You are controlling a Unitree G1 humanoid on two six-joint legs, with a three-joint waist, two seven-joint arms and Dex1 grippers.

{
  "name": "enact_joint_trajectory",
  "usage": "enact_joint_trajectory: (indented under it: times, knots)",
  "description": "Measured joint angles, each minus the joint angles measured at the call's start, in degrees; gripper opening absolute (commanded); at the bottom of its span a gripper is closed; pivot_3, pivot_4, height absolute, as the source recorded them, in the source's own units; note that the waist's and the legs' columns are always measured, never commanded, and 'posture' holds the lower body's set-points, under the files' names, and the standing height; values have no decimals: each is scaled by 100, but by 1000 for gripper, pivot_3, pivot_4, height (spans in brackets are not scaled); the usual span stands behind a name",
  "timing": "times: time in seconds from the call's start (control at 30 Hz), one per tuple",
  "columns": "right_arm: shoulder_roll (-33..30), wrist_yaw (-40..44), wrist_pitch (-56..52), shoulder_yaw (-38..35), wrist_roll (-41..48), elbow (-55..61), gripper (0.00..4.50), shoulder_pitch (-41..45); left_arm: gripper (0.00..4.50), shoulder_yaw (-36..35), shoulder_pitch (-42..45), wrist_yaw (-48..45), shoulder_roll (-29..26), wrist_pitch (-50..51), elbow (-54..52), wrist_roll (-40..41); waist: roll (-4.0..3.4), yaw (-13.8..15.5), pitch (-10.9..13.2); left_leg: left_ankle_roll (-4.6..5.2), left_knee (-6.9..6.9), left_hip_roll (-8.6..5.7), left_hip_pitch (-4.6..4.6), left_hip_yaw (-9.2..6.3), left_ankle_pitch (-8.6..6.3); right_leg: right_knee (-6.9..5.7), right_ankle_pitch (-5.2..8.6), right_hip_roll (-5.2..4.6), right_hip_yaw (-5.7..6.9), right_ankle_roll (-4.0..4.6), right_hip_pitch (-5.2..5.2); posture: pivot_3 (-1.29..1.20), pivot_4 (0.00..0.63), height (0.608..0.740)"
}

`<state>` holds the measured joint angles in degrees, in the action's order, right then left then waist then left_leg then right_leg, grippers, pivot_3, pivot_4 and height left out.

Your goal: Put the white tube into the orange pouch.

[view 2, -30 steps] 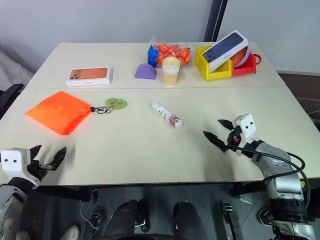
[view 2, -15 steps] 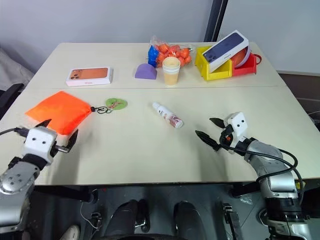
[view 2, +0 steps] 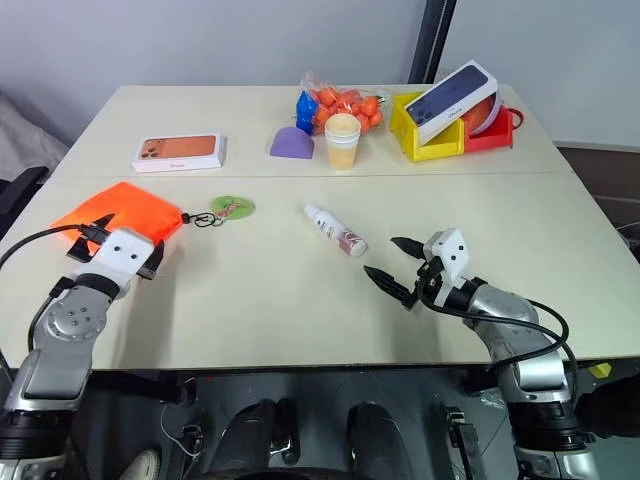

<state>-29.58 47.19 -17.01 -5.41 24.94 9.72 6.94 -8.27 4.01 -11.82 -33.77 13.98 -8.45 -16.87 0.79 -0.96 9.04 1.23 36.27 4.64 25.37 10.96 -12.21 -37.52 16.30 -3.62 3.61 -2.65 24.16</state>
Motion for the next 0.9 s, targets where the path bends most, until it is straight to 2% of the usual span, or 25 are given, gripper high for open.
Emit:
enact_joint_trajectory:
  times: [0.23, 0.67, 0.77, 0.9]
  knots:
    - [166, -131, -9, 235, -24, 37, 4352, -3, 4500, 82, 342, 153, 42, 324, 342, -184, 1, -3, 0, -7, 6, 2, -1, -1, 7, -27, -1, 2, -1, -4, 9, 0, 150, 740]
    - [174, -299, -135, 293, 2, 258, 4352, 15, 4500, 72, 385, 503, 52, 581, 698, -314, 2, 11, -1, -11, 24, 5, -2, -6, 9, -60, 0, 1, 0, -4, 16, 0, 150, 740]
    - [175, -317, -144, 294, 6, 275, 4500, 24, 3736, 71, 490, 538, 29, 568, 875, -313, 2, 11, -1, -11, 25, 5, -1, -6, 9, -61, 0, 1, 0, -5, 16, 0, 150, 740]
    - [190, -339, -169, 299, 30, 382, 4500, 28, 1723, 71, 544, 583, 23, 524, 1032, -310, 2, 9, -1, -12, 26, 6, -1, -6, 10, -62, 0, 2, 0, -5, 16, 0, 150, 740]
